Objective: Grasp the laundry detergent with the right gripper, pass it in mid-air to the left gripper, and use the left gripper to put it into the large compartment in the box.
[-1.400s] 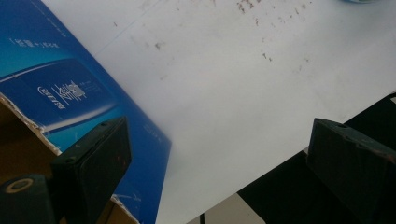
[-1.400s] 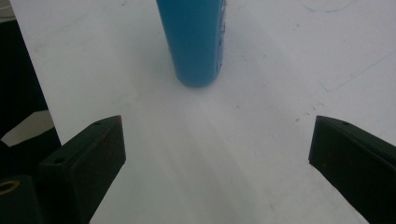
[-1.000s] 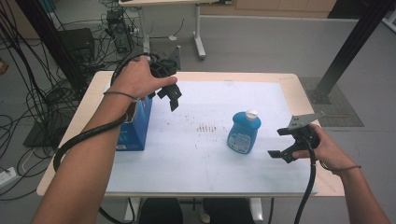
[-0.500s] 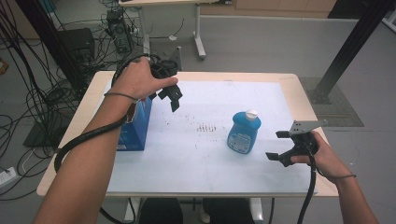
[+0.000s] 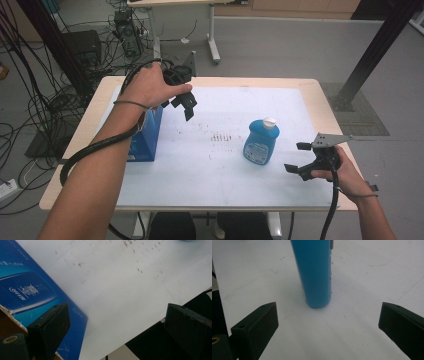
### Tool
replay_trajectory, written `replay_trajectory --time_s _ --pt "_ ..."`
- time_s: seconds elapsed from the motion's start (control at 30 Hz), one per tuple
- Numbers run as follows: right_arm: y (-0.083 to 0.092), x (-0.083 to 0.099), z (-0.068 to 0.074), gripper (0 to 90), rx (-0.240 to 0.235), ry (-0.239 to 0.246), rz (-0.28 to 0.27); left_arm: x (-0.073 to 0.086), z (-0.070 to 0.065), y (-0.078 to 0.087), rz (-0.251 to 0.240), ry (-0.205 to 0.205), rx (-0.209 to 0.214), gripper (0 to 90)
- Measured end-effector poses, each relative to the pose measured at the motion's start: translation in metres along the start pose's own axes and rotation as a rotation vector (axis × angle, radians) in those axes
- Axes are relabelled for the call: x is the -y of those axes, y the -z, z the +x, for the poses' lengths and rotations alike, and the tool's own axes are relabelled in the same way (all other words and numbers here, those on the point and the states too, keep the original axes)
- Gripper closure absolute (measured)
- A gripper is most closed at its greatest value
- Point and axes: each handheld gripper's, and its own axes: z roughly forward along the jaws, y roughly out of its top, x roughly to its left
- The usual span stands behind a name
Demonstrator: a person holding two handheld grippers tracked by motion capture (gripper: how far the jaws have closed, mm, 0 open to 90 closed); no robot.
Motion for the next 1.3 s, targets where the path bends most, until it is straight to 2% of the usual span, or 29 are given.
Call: replay_trajectory --time_s 0.3,0.57,0.87,1.3 --pt "0.0 0.011 0.002 2.3 0.008 -0.017 -0.057 -0.002 -0.001 0.0 0.012 -0.01 0.0 7.2" --pt "-0.002 0.019 0.003 2.3 0.01 -0.001 -0.093 -0.001 -0.003 0.001 0.009 -0.007 -0.006 7.2" --pt "-0.006 0.028 0.001 2.2 -0.011 -0.011 -0.123 -0.002 -0.005 -0.001 0.006 -0.002 -0.004 7.2" --pt "-0.014 0.031 -0.002 1.9 -0.02 0.007 -0.146 -0.001 -0.004 0.001 0.008 -0.003 -0.007 7.2"
